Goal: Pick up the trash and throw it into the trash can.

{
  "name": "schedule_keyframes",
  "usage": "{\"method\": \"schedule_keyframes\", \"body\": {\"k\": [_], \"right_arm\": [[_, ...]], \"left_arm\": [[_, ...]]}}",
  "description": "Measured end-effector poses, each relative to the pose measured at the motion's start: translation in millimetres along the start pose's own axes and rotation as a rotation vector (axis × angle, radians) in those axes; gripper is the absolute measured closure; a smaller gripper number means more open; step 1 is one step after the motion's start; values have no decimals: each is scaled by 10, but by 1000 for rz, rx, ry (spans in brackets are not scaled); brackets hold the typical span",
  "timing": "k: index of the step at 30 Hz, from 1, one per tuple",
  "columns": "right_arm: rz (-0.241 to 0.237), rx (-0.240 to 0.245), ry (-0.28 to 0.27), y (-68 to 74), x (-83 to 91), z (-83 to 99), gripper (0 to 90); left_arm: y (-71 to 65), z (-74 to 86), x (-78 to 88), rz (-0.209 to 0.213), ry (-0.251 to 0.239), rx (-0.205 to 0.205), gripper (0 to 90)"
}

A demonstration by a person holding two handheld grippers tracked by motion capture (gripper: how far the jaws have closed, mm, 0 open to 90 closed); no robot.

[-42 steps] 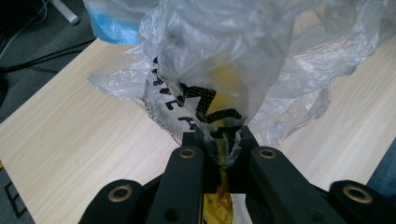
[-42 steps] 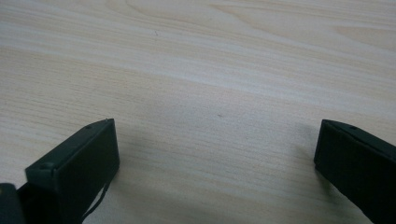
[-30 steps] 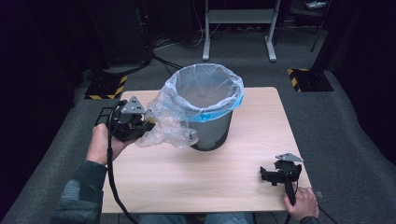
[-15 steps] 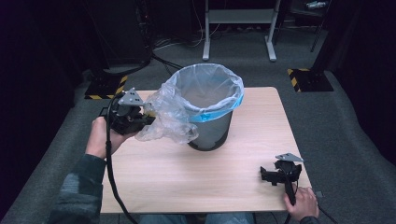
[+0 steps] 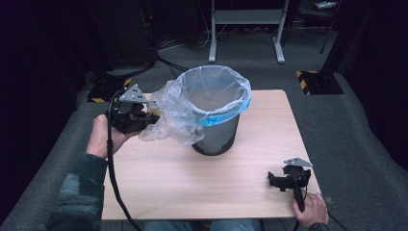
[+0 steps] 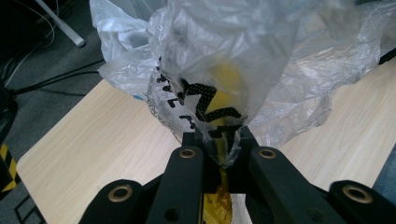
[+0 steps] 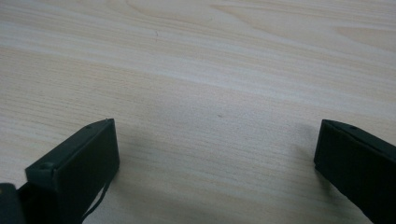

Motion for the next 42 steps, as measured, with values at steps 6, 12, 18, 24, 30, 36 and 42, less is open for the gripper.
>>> {"method": "schedule_keyframes", "body": {"k": [6, 12, 18, 24, 30, 36, 42], "right_arm": [[0, 0, 0, 0, 0, 0, 0], [-1, 1, 1, -1, 1, 0, 0], [-1, 1, 1, -1, 1, 0, 0], [-1, 2, 1, -2, 1, 1, 0], [-2, 2, 1, -2, 2, 1, 0], [-3, 2, 1, -3, 1, 0, 0], [-3, 2, 1, -4, 2, -1, 0]], "left_arm": [[13, -66, 65, -10, -13, -3, 865], [33, -155, 136, -21, -19, -13, 865], [39, -259, 210, -27, -32, -25, 865], [38, -381, 206, -32, -41, -38, 864], [42, -495, 148, -30, -41, -46, 864], [59, -588, 55, -17, -45, -50, 864], [84, -702, -5, -19, -60, -56, 864]]}}
Point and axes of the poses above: each handheld gripper's, and its own axes: x roughly backward along the jaws, z roughly out of its underside, y roughly to its left, the point moved 5 cm from there along -x, roughly forward along the jaws, and after that the axes turned 10 degrees about x, right-handed, at the moved point
